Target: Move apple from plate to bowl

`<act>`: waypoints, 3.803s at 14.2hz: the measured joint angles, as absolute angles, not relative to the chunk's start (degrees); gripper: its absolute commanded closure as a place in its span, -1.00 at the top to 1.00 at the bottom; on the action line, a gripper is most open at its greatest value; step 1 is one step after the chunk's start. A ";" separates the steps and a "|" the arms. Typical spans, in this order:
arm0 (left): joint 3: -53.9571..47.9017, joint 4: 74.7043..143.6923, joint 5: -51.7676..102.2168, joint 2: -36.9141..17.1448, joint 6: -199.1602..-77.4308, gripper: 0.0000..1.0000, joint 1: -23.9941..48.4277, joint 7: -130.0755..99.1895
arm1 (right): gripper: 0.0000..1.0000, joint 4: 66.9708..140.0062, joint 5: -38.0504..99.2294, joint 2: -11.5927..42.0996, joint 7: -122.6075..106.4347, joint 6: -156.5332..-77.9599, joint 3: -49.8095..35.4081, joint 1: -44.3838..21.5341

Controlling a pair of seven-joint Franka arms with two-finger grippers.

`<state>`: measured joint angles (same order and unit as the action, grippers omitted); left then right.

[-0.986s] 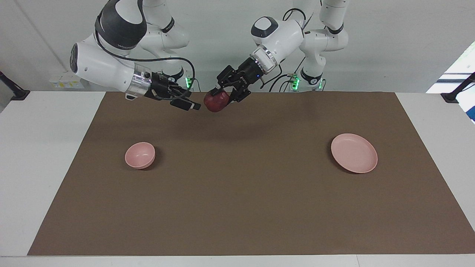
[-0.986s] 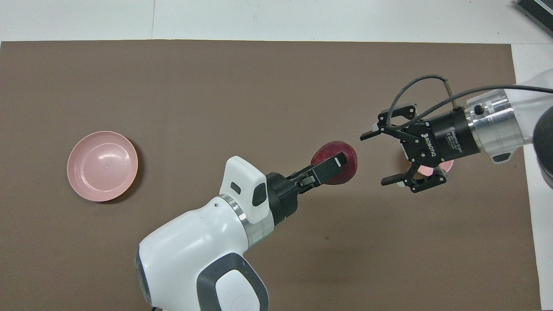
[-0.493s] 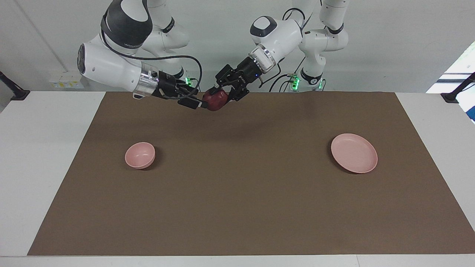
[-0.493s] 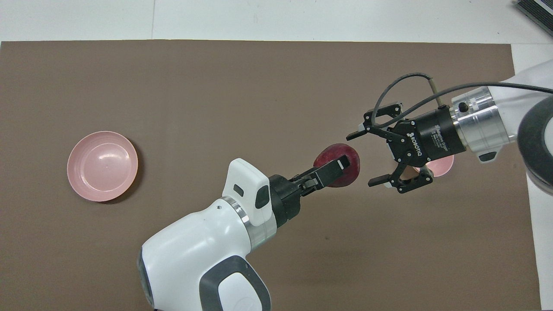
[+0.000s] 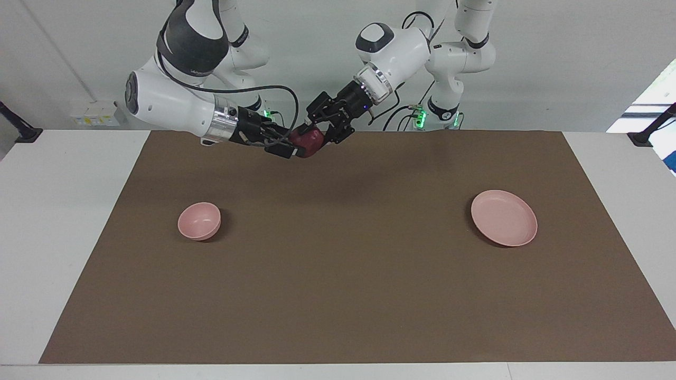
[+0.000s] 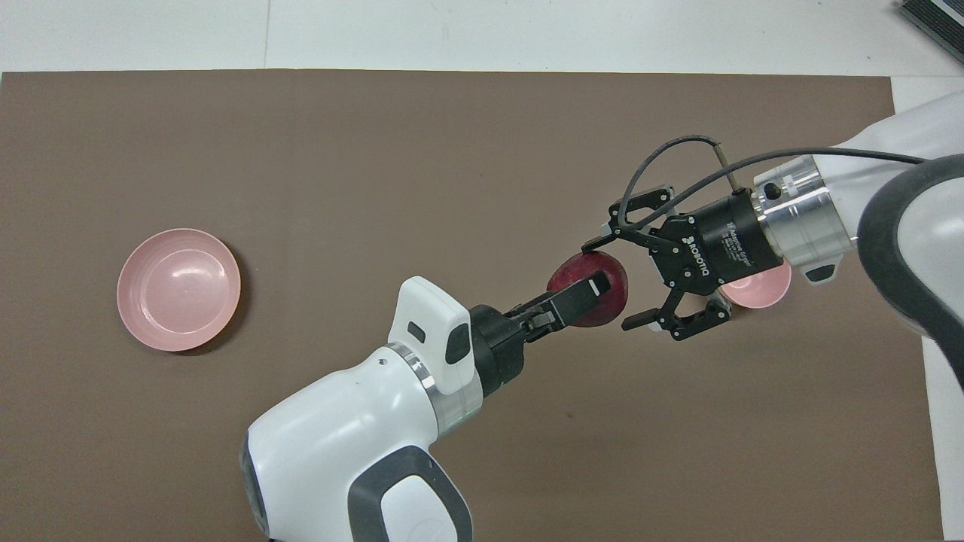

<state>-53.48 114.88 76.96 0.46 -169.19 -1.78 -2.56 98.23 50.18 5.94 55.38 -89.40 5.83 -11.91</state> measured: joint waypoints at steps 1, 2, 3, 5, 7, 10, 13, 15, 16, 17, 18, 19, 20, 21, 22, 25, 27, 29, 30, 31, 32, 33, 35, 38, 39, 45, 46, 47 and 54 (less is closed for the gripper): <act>-53.50 114.88 76.96 0.46 -169.19 -1.00 -1.78 -2.56 | 1.00 98.23 50.18 5.94 55.38 -89.42 5.83 -11.99; -53.50 114.88 76.96 0.46 -169.19 -1.00 -1.79 -2.56 | 1.00 98.23 50.19 5.94 55.38 -89.42 5.84 -12.02; -53.51 114.88 76.96 0.46 -169.19 -1.00 -1.78 -2.56 | 1.00 98.23 50.19 5.94 55.38 -89.42 5.84 -12.10; -53.54 114.88 76.96 0.46 -169.19 -1.00 -1.78 -2.56 | 1.00 98.24 50.19 5.94 55.38 -89.42 5.84 -12.28; -53.57 114.88 76.96 0.46 -169.19 -1.00 -1.78 -2.56 | 1.00 98.26 50.19 5.95 55.38 -89.42 5.84 -12.34; -53.68 114.91 76.96 0.46 -169.16 -1.00 -1.78 -2.56 | -0.60 98.29 50.20 5.95 55.38 -89.50 5.83 -12.66; -53.74 115.03 76.96 0.48 -169.19 -1.00 -1.78 -2.56 | -1.00 98.31 50.21 5.97 55.38 -89.76 5.88 -13.09; -53.74 115.04 76.96 0.48 -169.19 -1.00 -1.78 -2.56 | -1.00 98.30 50.21 5.97 55.38 -89.76 5.88 -13.10; -53.74 115.03 76.96 0.48 -169.19 -1.00 -1.78 -2.56 | -1.00 98.31 50.21 5.97 55.38 -89.76 5.88 -13.10; -53.74 115.03 76.96 0.48 -169.19 -1.00 -1.78 -2.56 | -1.00 98.30 50.21 5.97 55.38 -89.76 5.88 -13.10; -53.74 115.04 76.96 0.48 -169.19 -0.81 -1.78 -2.56 | -1.00 98.30 50.21 5.97 55.38 -89.76 5.88 -13.10; -53.74 115.04 76.96 0.48 -169.19 -0.55 -1.78 -2.56 | -1.00 98.30 50.21 5.97 55.38 -89.76 5.88 -13.10; -53.74 115.04 76.96 0.48 -169.19 -0.34 -1.78 -2.56 | -1.00 98.30 50.21 5.97 55.38 -89.77 5.89 -13.10; -53.74 115.05 76.96 0.48 -169.19 -0.01 -1.78 -2.56 | -1.00 98.30 50.21 5.97 55.38 -89.77 5.90 -13.10; -53.73 115.05 76.96 0.48 -169.19 0.24 -1.78 -2.53 | -1.00 98.30 50.21 5.97 55.38 -89.77 5.90 -13.10; -53.71 115.05 76.93 0.48 -169.19 1.00 -1.78 -2.47 | -1.00 98.30 50.21 5.97 55.38 -89.80 5.89 -13.11; -53.28 114.94 76.92 0.52 -169.25 1.00 -1.90 -2.47 | -1.00 98.41 50.21 6.00 55.38 -89.79 5.85 -13.21; -52.61 114.87 76.67 0.51 -169.25 1.00 -2.08 -2.41 | -1.00 98.49 50.21 6.04 55.37 -89.79 5.85 -13.22; -52.44 114.87 76.64 0.52 -169.25 1.00 -2.10 -2.37 | -1.00 98.50 50.21 6.05 55.36 -89.79 5.85 -13.22; -52.29 114.87 76.61 0.52 -169.25 1.00 -2.11 -2.37 | -1.00 98.50 50.21 6.05 55.35 -89.79 5.85 -13.22; -52.06 114.87 76.56 0.51 -169.20 1.00 -2.11 -2.36 | -1.00 98.50 50.21 6.05 55.29 -89.79 5.85 -13.22; -51.79 114.87 76.50 0.51 -169.07 1.00 -2.11 -2.34 | -1.00 98.50 50.20 6.05 55.10 -89.79 5.86 -13.22; -50.29 114.99 75.26 0.51 -167.94 1.00 -2.06 -2.28 | -1.00 98.52 50.19 6.06 53.85 -89.78 5.95 -13.09; -44.58 115.12 69.43 0.47 -160.06 1.00 -2.03 -2.28 | -1.00 98.41 49.06 6.05 51.26 -89.56 6.38 -12.30; -42.29 115.12 67.12 0.45 -157.03 1.00 -2.06 -2.29 | -1.00 98.28 47.60 6.01 50.01 -89.48 6.56 -12.01; -28.25 115.18 48.54 0.39 -136.68 1.00 -2.21 -2.34 | -1.00 98.27 28.94 5.70 27.73 -89.34 6.78 -10.12; -25.64 115.15 43.14 0.41 -132.43 1.00 -2.24 -2.32 | -1.00 98.50 25.79 5.70 23.32 -89.43 6.81 -9.69; -23.12 115.10 36.89 0.43 -128.41 1.00 -2.27 -2.33 | -1.00 99.04 22.87 5.70 18.31 -90.15 6.84 -8.88; -10.53 111.48 7.15 0.49 -119.77 1.00 -2.29 -1.84 | -1.00 104.10 9.35 8.51 -8.10 -105.77 7.09 -4.16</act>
